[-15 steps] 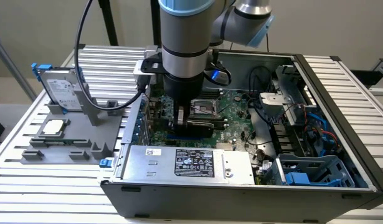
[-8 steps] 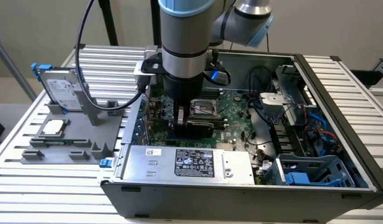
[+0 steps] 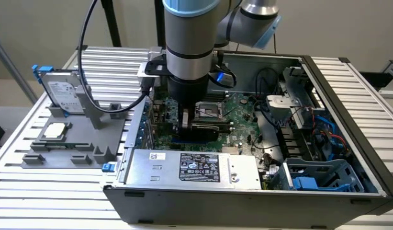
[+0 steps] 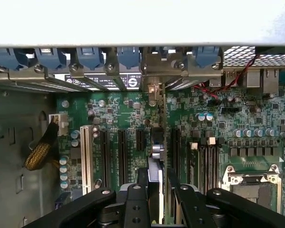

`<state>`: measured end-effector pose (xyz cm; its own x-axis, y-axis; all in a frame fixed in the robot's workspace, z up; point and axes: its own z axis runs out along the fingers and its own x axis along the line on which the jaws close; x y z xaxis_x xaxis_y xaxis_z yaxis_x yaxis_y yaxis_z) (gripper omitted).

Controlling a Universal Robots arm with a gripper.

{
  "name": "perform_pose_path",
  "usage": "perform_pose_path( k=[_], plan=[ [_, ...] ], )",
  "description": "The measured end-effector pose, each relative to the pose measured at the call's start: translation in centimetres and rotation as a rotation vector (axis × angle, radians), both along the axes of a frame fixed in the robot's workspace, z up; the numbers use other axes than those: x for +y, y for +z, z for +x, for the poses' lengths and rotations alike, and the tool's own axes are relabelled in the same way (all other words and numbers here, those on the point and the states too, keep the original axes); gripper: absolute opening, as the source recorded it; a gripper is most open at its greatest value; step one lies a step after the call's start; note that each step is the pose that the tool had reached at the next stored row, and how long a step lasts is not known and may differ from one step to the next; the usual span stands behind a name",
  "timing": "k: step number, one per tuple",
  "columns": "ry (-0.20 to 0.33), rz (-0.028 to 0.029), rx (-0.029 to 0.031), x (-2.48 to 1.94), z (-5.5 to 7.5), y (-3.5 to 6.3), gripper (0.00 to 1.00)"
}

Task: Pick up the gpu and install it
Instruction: 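Insert the gpu into the slot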

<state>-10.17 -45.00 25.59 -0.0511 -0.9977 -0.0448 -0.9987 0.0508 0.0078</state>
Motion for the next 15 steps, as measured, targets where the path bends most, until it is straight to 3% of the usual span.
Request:
perform_pose_path(
  k=[6, 15],
  plan=[
    [0.0, -0.0046, -0.0003, 0.01, -0.01, -0.13, 0.0],
    [0.0, -0.0051, -0.0005, 0.23, 0.01, 0.16, 0.0]
  ],
)
